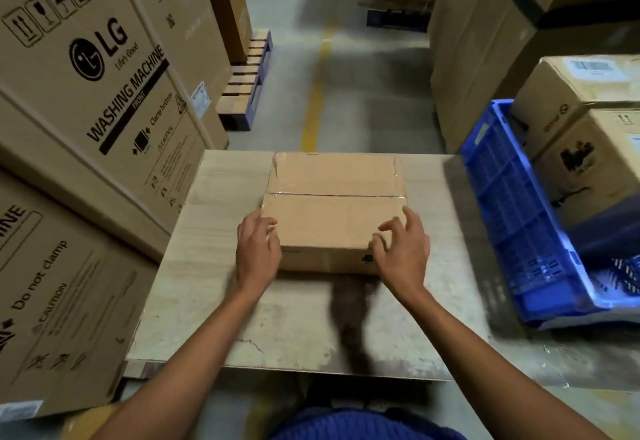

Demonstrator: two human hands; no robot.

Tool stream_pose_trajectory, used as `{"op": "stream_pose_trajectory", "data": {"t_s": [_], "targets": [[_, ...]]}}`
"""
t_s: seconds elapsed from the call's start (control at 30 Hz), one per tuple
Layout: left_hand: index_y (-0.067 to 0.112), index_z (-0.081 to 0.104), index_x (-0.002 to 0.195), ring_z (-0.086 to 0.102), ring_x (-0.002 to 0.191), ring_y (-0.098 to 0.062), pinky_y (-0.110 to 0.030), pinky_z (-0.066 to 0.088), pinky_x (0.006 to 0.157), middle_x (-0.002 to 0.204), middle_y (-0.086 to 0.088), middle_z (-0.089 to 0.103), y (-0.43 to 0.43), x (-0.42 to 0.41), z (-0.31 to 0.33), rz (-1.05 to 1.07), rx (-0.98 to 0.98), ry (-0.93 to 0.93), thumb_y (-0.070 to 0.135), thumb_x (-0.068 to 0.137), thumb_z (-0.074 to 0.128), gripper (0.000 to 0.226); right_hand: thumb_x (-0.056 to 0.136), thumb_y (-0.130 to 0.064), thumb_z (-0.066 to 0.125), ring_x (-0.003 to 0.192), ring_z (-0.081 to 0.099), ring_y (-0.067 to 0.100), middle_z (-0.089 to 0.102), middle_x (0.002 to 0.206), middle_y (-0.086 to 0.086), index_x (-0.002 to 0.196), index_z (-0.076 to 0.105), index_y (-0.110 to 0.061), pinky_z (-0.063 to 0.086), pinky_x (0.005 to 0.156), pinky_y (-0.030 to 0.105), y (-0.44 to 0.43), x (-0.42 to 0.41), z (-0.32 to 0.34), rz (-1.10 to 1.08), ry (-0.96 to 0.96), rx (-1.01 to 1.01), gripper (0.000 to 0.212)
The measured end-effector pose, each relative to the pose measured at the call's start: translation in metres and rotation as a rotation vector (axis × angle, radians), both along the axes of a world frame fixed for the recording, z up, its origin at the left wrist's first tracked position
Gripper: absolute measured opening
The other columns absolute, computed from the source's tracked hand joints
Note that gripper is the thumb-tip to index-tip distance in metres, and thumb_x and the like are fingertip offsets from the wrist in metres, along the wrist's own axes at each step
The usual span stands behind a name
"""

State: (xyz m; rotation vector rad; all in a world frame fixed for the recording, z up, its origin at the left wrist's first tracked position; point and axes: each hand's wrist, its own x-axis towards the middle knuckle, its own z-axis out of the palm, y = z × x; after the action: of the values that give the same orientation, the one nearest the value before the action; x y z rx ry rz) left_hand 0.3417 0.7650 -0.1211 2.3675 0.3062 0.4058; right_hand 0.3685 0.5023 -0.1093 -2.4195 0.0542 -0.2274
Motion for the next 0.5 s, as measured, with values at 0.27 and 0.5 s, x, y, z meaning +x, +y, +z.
{"op": "stream_pose_trajectory", "data": {"t_s": [0.27, 0.5], "targets": [[0.006, 0.069, 0.110, 0.057, 0.114, -0.032, -0.043, 0.051, 0.095, 0.122, -0.014, 0.062, -0.019, 0.008, 0.002, -0.290, 0.278, -0.043, 0.023, 0.088, 0.047, 0.035, 0.096, -0.032, 0.052, 0.113, 0.063, 0.031, 0.066, 0.124, 0.011, 0.110, 0.071, -0.010, 0.055, 0.092, 0.039, 0.077, -0.003, -0.005, 0.406, -0.168, -0.109, 0.032], [0.009, 0.075, 0.102, 0.064, 0.111, -0.032, -0.041, 0.053, 0.093, 0.115, -0.011, 0.071, -0.008, 0.019, -0.005, -0.320, 0.404, -0.028, 0.022, 0.089, 0.046, 0.035, 0.089, -0.025, 0.057, 0.098, 0.060, 0.029, 0.064, 0.109, 0.007, 0.097, 0.067, -0.011, 0.050, 0.077, 0.038, 0.095, -0.008, -0.017, 0.320, -0.208, -0.209, 0.019]]}}
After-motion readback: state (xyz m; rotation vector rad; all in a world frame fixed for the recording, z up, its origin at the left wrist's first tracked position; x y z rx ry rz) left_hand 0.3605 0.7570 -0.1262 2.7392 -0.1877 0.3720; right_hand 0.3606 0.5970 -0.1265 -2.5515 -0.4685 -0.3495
